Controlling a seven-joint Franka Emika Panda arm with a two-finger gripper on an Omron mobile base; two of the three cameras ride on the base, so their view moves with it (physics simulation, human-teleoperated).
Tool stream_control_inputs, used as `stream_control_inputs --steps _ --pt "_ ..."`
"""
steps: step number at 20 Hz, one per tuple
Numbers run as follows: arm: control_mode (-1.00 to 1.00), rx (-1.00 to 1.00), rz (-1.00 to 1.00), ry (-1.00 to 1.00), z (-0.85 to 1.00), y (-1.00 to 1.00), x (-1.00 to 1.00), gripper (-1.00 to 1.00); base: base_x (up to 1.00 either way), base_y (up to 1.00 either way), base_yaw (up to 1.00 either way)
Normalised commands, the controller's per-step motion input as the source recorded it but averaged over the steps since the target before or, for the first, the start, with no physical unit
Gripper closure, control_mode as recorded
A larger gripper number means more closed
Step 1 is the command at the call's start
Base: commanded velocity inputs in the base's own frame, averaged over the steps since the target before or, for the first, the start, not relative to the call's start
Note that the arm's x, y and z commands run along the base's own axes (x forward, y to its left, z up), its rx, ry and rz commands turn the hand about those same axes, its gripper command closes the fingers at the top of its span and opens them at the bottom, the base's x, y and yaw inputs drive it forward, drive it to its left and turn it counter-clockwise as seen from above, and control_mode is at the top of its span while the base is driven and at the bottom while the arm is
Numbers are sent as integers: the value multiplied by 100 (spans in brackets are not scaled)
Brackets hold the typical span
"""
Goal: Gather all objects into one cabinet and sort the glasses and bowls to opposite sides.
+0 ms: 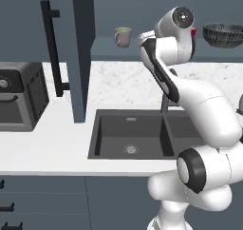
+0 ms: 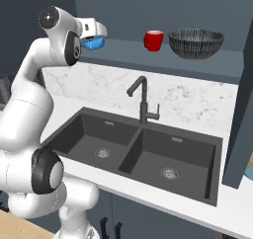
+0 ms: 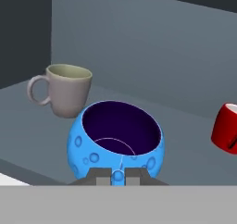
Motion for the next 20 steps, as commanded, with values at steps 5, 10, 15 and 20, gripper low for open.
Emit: stream_control_inputs --steps 5,10,15,20 --pt "-100 7 0 0 0 -57 63 100 0 0 0" --pt "-100 1 0 0 -7 -22 34 100 0 0 0" --pt "-100 0 0 0 -14 -3 8 100 0 0 0" --pt "-100 0 0 0 0 0 13 100 0 0 0"
